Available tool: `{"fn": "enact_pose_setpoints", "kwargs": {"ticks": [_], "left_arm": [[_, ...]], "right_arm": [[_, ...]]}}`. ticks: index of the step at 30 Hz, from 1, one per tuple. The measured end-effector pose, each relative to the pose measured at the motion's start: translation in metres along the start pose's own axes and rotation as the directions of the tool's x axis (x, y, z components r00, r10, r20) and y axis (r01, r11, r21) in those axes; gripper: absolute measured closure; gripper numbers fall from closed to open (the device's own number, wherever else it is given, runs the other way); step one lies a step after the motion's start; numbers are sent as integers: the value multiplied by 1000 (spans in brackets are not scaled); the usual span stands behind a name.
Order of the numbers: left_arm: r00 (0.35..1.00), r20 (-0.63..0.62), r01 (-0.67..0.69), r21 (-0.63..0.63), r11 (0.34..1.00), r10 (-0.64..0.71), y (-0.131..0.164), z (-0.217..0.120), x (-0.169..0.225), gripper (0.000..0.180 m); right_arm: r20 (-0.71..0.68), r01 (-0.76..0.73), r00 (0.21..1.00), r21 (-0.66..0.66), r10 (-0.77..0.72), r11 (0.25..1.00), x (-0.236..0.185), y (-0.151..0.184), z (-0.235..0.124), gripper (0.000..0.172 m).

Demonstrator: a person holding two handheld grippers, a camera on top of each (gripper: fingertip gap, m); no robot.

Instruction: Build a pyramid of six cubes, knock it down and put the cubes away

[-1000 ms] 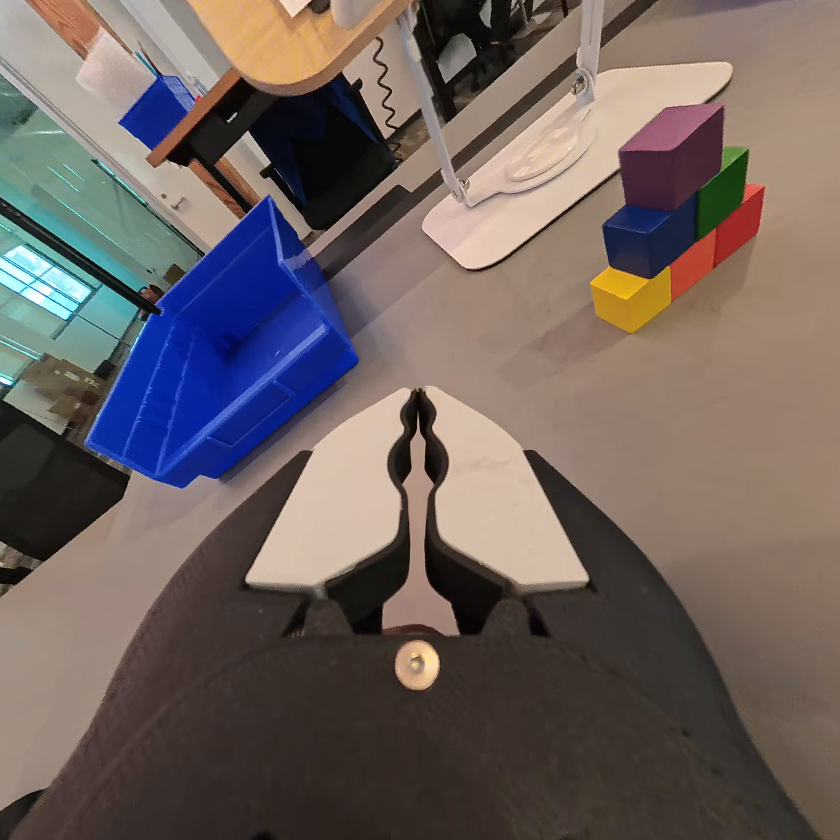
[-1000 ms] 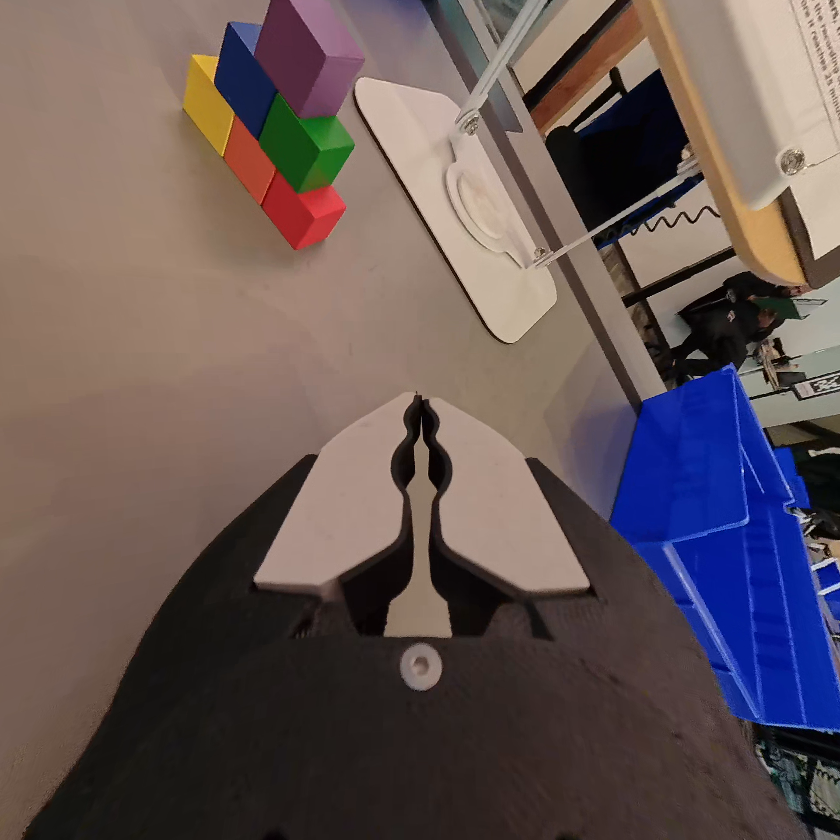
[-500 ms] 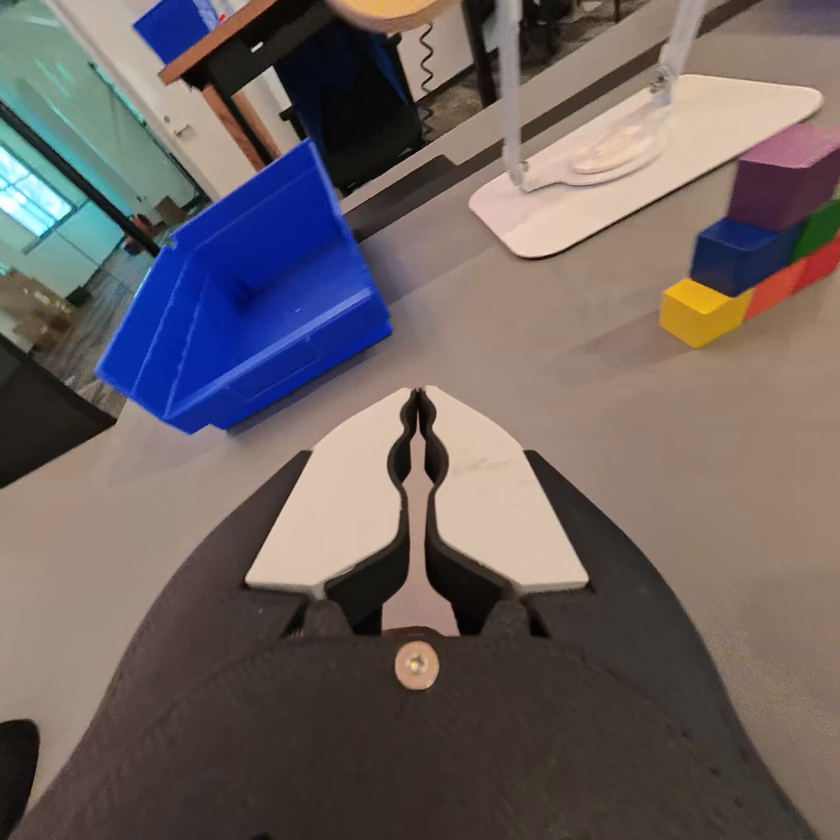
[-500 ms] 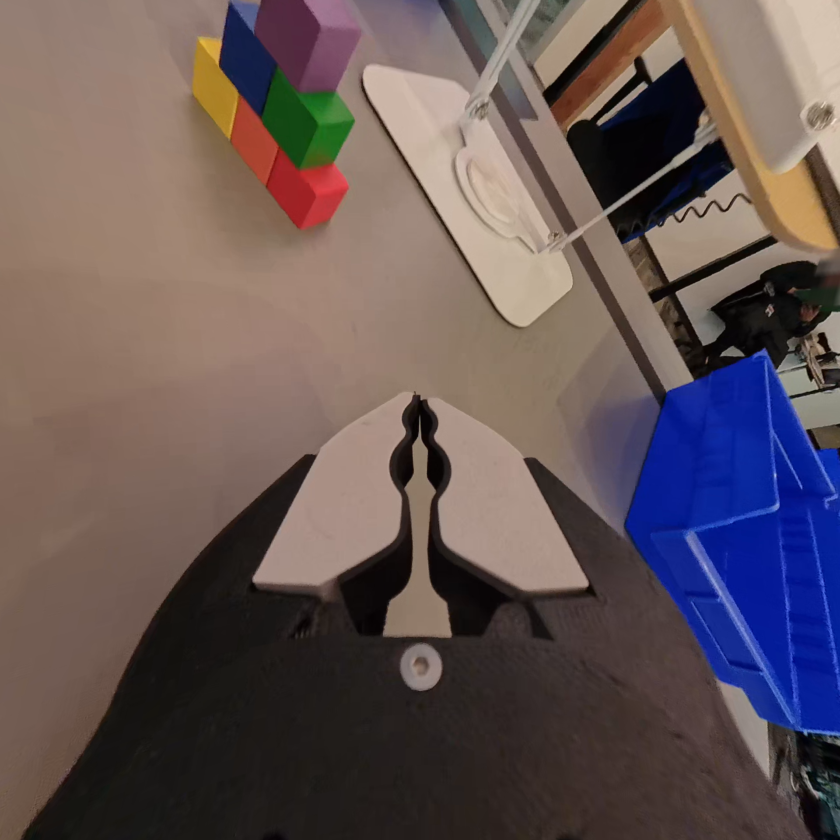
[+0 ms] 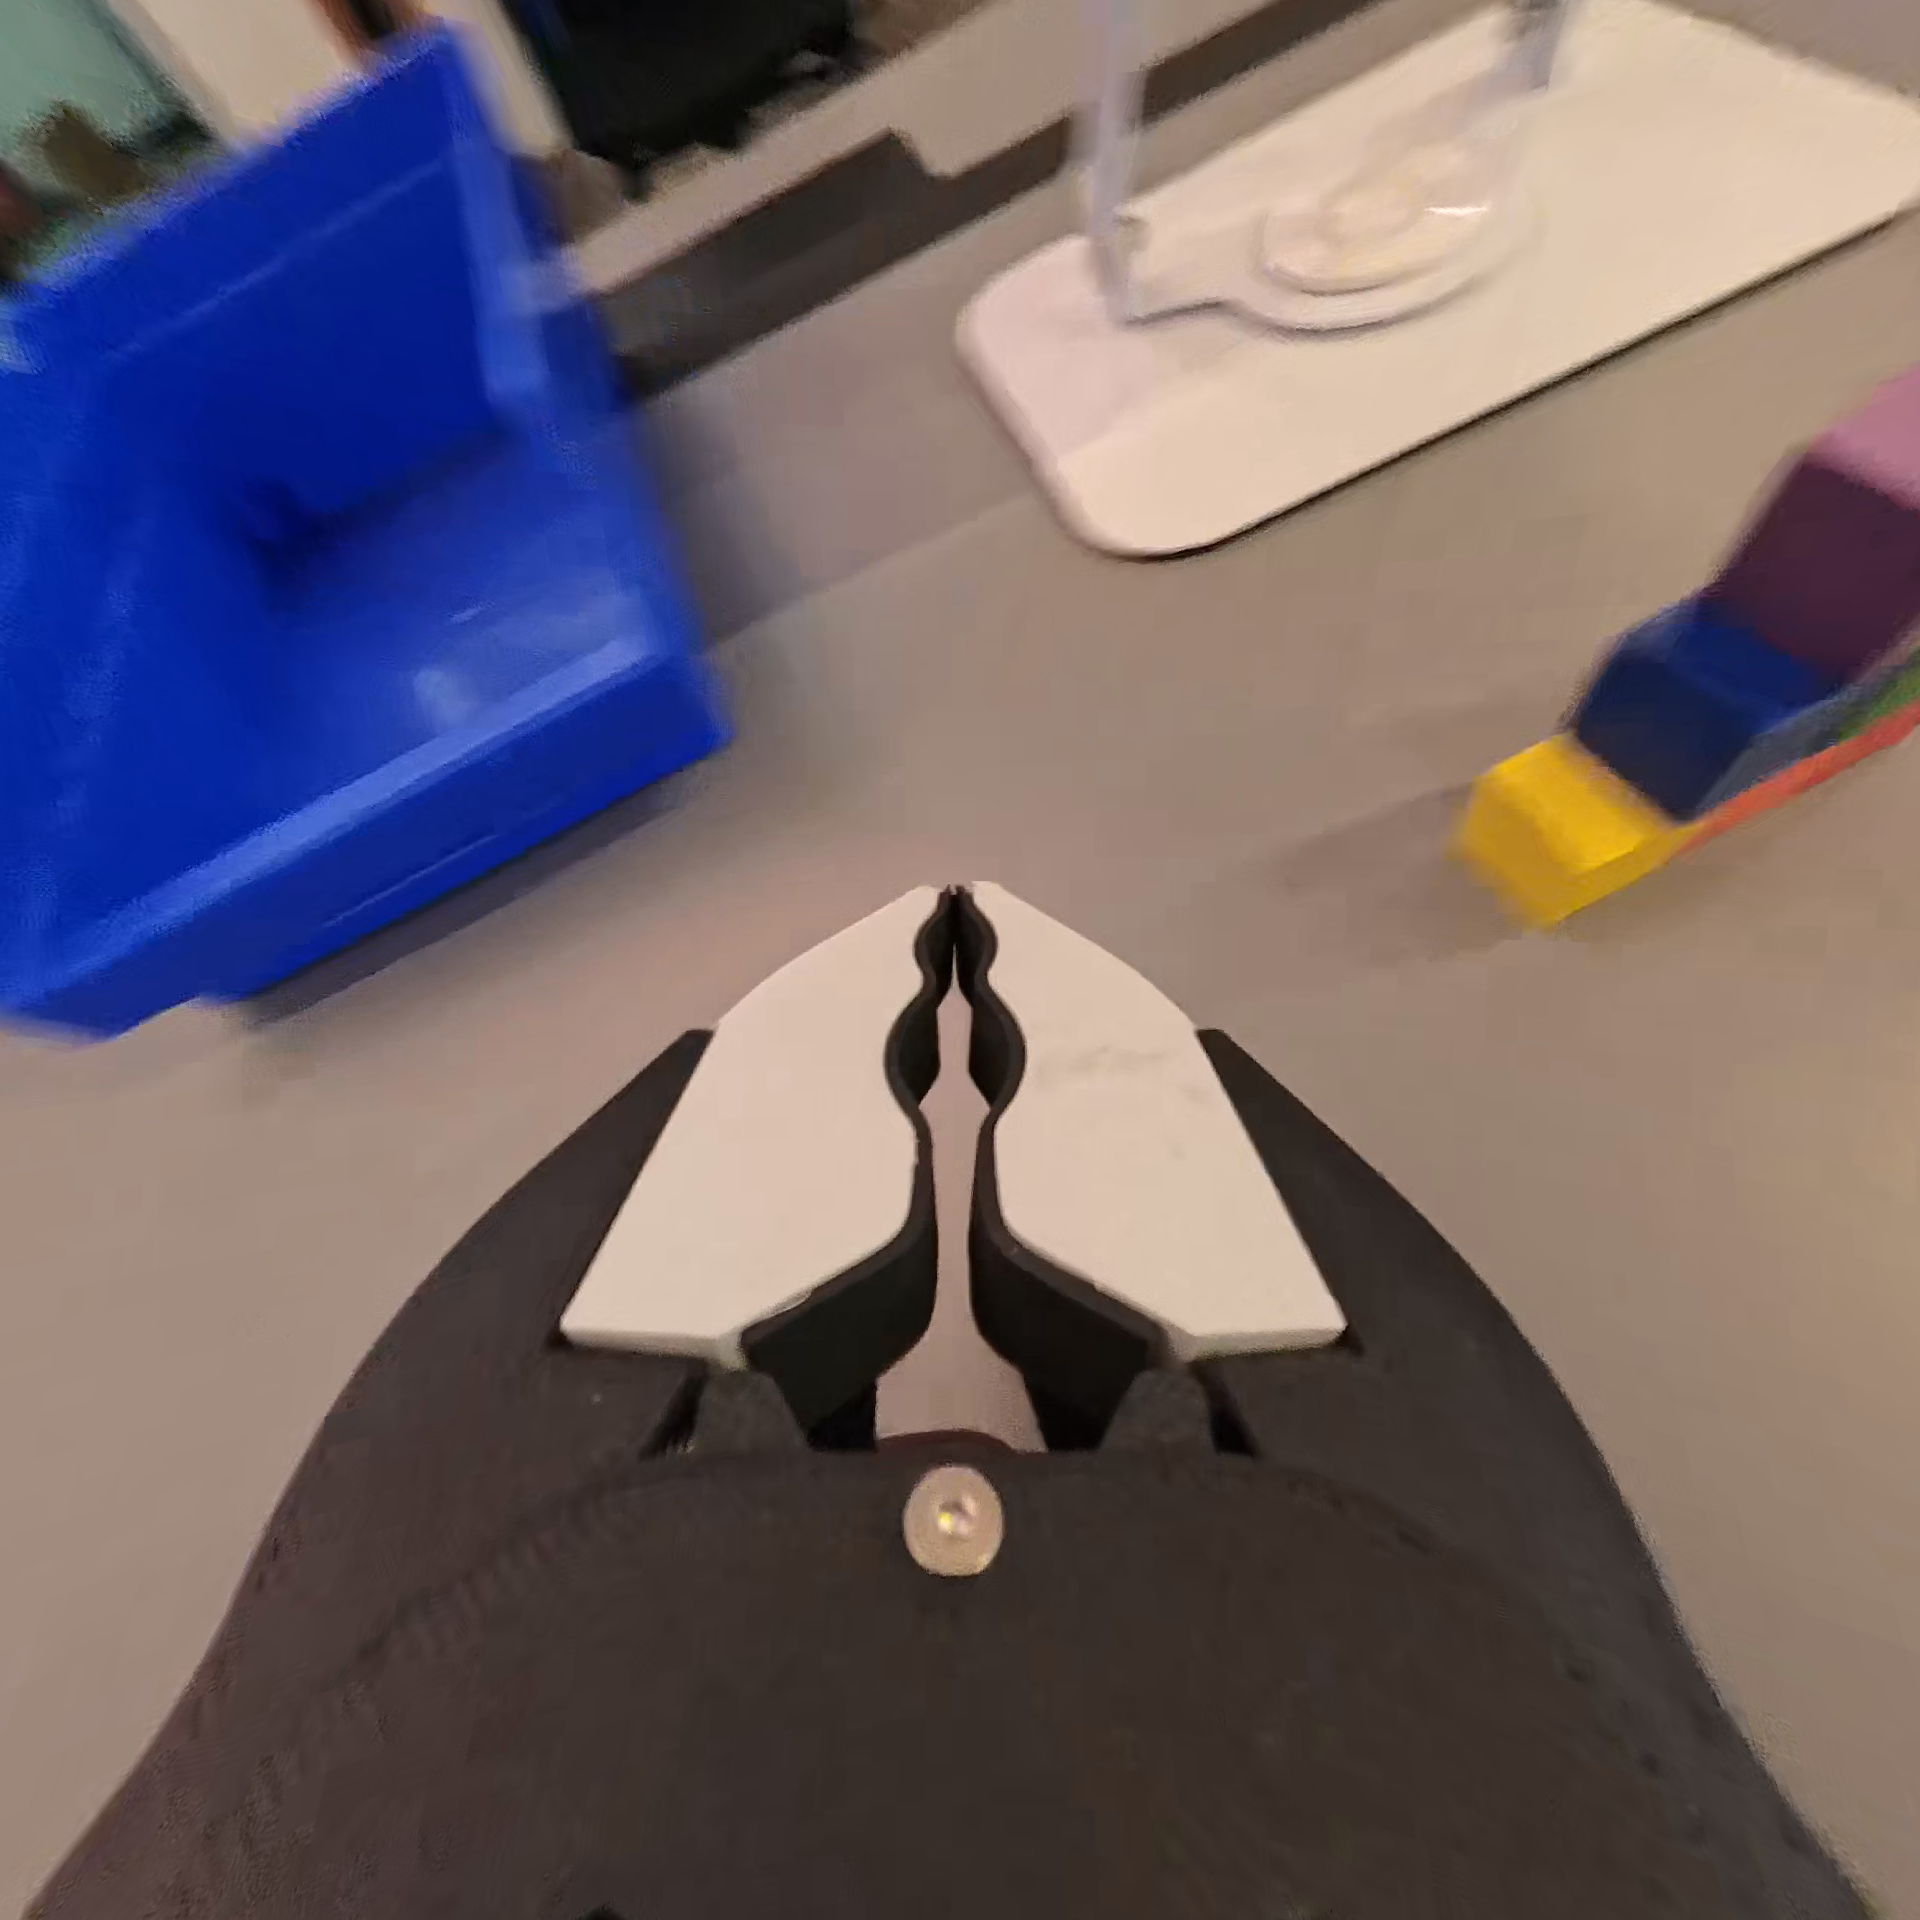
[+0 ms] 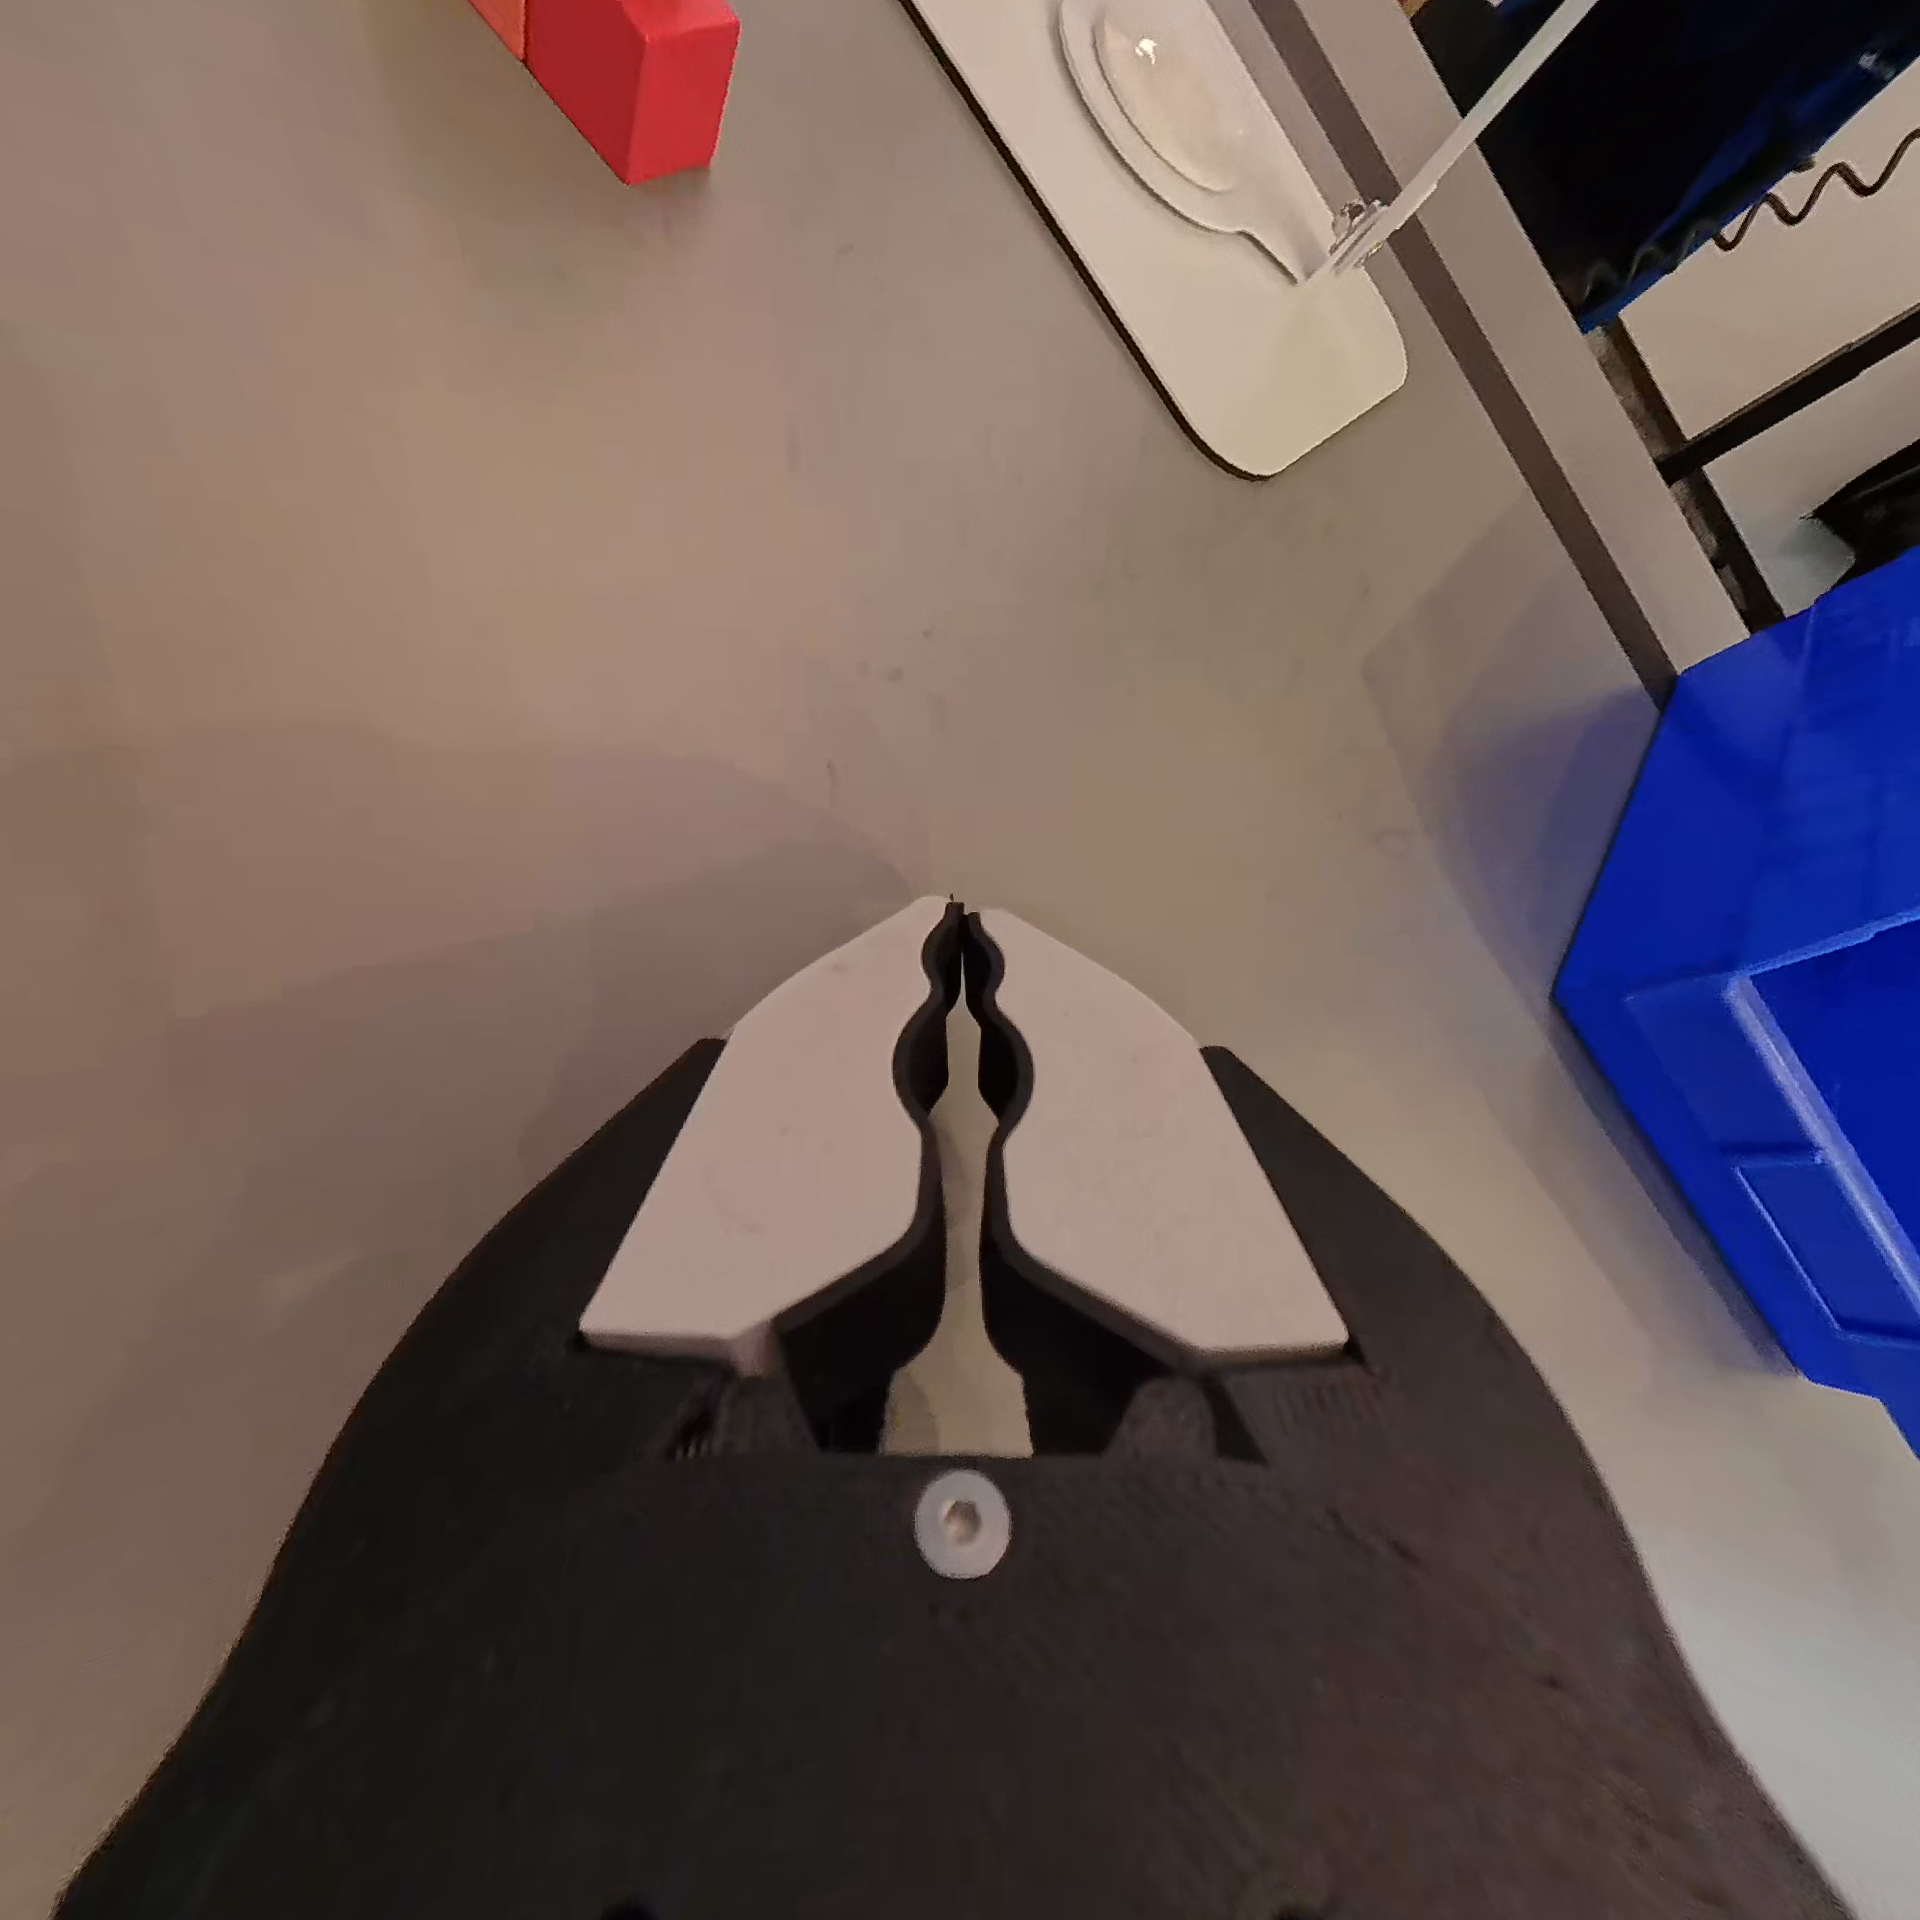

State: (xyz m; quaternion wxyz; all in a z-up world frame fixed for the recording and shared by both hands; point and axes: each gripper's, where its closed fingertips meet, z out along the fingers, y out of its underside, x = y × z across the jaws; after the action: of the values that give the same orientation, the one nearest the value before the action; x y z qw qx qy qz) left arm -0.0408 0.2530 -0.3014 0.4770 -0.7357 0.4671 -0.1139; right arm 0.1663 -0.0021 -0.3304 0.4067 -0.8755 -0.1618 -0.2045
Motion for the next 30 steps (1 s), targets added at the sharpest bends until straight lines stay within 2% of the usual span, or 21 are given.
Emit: {"fn": "enact_pose_setpoints", "kwargs": {"ticks": [2,3,4,6,8,13,15,17,20,22,30], "left_arm": [[987,-156,-54,-39,998,47,-16,23,70,180],[978,-176,-124,-51,991,114,-23,31,99,180],[967,-199,-167,-9,986,162,-36,33,123,180],[962,-216,-165,19,986,165,-50,36,141,180],[965,-193,-176,24,984,177,-50,38,133,180],[980,-175,-104,-16,994,100,-27,36,84,180],[978,-162,-129,9,992,128,-23,34,67,180],[982,-131,-139,-24,990,135,-15,34,56,180],[975,-117,-189,-12,982,187,-14,32,59,180],[961,-117,-255,-18,967,251,-12,33,67,180],[951,-131,-283,-7,959,280,-13,32,76,180]], "right_arm": [[5,-7,1000,2,7,1000,0,0,1,172],[6,-12,1000,0,12,1000,1,1,1,172],[4,-21,1000,1,21,1000,2,1,0,172],[-3,-42,999,12,42,999,6,2,-2,172],[1,-63,998,21,63,998,8,5,-6,172],[39,-96,995,54,94,994,8,4,-9,172],[79,-49,996,81,43,995,-3,-4,-9,172],[122,33,991,124,-49,992,-21,-15,-10,172],[162,157,970,151,-181,976,-46,-25,-10,172],[159,185,964,163,-211,969,-52,-28,-11,172],[168,115,976,153,-140,982,-44,-26,-9,172]]}}
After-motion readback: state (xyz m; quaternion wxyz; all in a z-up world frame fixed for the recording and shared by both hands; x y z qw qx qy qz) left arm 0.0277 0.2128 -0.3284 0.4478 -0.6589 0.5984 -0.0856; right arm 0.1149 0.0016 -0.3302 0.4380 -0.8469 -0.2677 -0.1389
